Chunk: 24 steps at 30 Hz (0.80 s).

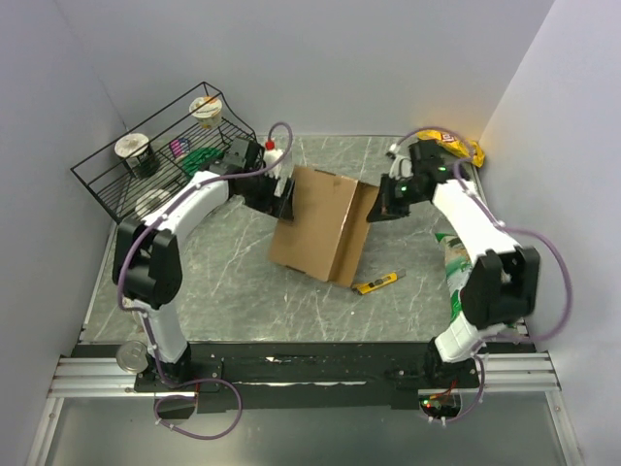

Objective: Unpack the express box

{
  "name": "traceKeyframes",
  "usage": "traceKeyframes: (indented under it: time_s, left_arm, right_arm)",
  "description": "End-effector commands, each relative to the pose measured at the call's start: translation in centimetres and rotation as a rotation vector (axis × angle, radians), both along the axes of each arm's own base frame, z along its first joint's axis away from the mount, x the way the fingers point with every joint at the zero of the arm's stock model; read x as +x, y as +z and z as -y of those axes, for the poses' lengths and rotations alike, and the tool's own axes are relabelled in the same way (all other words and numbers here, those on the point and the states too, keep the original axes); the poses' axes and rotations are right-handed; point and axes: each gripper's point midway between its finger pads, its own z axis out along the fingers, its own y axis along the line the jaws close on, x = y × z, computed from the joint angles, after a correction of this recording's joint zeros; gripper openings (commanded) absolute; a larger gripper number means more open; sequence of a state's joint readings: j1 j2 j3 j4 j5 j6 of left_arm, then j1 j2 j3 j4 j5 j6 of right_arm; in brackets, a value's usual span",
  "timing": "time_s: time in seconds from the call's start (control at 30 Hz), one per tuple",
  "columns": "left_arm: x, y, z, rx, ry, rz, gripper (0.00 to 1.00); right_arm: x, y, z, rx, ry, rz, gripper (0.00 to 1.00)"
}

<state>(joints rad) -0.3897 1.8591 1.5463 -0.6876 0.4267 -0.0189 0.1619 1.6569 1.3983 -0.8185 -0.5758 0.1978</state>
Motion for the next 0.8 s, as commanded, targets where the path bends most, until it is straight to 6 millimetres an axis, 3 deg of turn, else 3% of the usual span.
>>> traceKeyframes:
  time_s: [0.0, 0.07, 0.23, 0.27, 0.33, 0.37, 0.4, 0.53, 0.6, 0.63, 0.67, 0.7, 0.73, 0.77]
  left_arm:
    - [1.5, 8.1, 0.7, -0.080, -0.005, 0.223, 0.96]
    - [0.9, 8.2, 1.4, -0.117, -0.027, 0.195, 0.96]
    - [0.6, 7.2, 4.4, -0.259, -0.042, 0.099, 0.96]
    - [0.4, 7.3, 5.3, -0.290, -0.064, 0.085, 0.96]
    - [0.4, 6.5, 6.9, -0.320, -0.079, 0.044, 0.96]
    - [0.7, 7.1, 7.6, -0.342, -0.091, 0.053, 0.96]
    - [0.7, 7.1, 8.1, -0.349, -0.096, 0.046, 0.96]
    - [1.6, 6.9, 7.8, -0.311, -0.064, 0.063, 0.97]
    - [1.6, 6.1, 6.5, -0.290, -0.037, 0.058, 0.96]
    - [1.5, 6.8, 5.9, -0.297, -0.021, 0.074, 0.96]
    - [0.9, 5.5, 5.1, -0.287, -0.003, 0.042, 0.97]
    - [1.4, 5.5, 3.9, -0.297, 0.026, 0.045, 0.96]
    - [0.8, 5.9, 3.4, -0.320, 0.037, 0.031, 0.96]
    - [0.3, 5.0, 2.6, -0.319, 0.053, 0.000, 0.97]
  right_arm:
    - [-1.9, 4.8, 2.2, -0.054, 0.014, 0.119, 0.00]
    - [-1.9, 6.4, 3.5, -0.098, -0.012, 0.189, 0.00]
    - [-1.2, 13.4, 6.7, -0.254, -0.072, 0.442, 0.00]
    - [-0.8, 15.6, 7.4, -0.290, -0.100, 0.505, 0.00]
    - [-1.1, 17.8, 8.3, -0.344, -0.097, 0.572, 0.00]
    - [-0.9, 20.0, 8.9, -0.380, -0.123, 0.633, 0.00]
    - [-0.8, 20.9, 9.3, -0.416, -0.120, 0.662, 0.00]
    - [-0.9, 24.2, 9.4, -0.562, -0.122, 0.798, 0.00]
    - [-1.1, 23.1, 7.4, -0.638, -0.040, 0.842, 0.00]
    - [-1.1, 22.3, 6.4, -0.651, -0.001, 0.853, 0.00]
    - [-0.6, 20.9, 5.2, -0.664, 0.038, 0.852, 0.00]
    - [-0.6, 19.6, 2.8, -0.668, 0.112, 0.850, 0.00]
    - [-0.3, 18.5, 1.8, -0.679, 0.154, 0.840, 0.00]
    - [-0.1, 17.2, 0.7, -0.695, 0.195, 0.823, 0.00]
